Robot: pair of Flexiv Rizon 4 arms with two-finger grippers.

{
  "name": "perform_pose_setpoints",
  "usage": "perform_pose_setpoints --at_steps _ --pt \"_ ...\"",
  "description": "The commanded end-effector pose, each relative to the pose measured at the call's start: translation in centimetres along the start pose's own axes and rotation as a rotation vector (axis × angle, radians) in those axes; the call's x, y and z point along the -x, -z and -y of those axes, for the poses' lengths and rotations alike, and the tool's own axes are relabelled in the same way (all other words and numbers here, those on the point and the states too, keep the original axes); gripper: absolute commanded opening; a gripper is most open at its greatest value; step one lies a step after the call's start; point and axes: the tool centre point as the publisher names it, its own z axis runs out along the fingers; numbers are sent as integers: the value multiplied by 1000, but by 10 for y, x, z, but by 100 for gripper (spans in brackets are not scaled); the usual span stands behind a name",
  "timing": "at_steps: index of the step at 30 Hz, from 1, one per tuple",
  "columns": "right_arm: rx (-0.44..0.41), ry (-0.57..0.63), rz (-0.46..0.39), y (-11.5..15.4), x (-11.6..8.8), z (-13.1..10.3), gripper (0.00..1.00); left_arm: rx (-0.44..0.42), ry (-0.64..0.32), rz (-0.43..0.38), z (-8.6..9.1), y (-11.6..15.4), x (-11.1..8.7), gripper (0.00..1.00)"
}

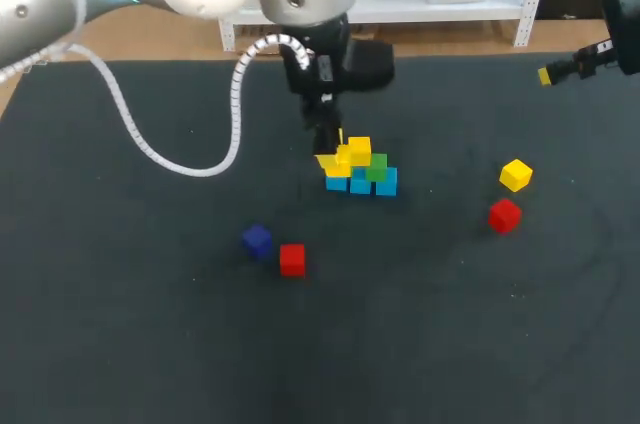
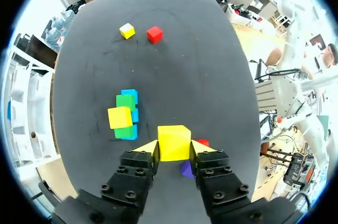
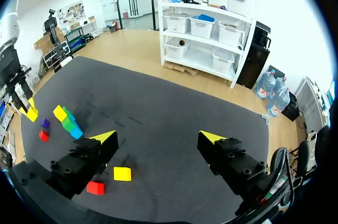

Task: Place the blue cubes, place green cubes on the blue cubes, place the yellow cubes on the green cubes, then place the red cubes on the yellow cubes, and place purple cube on the red cubes.

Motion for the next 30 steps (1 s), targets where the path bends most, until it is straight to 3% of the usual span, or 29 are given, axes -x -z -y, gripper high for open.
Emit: perform_pose_setpoints --at_steps 1,10,30 --pt "-5 -1 -1 0 0 -1 100 -13 0 -58 -17 -9 8 0" --pt "-5 -1 -1 0 0 -1 100 7 -4 -134 -34 -23 -3 0" --pt "-5 -1 -1 0 0 -1 100 13 54 -154 -58 -35 -14 0"
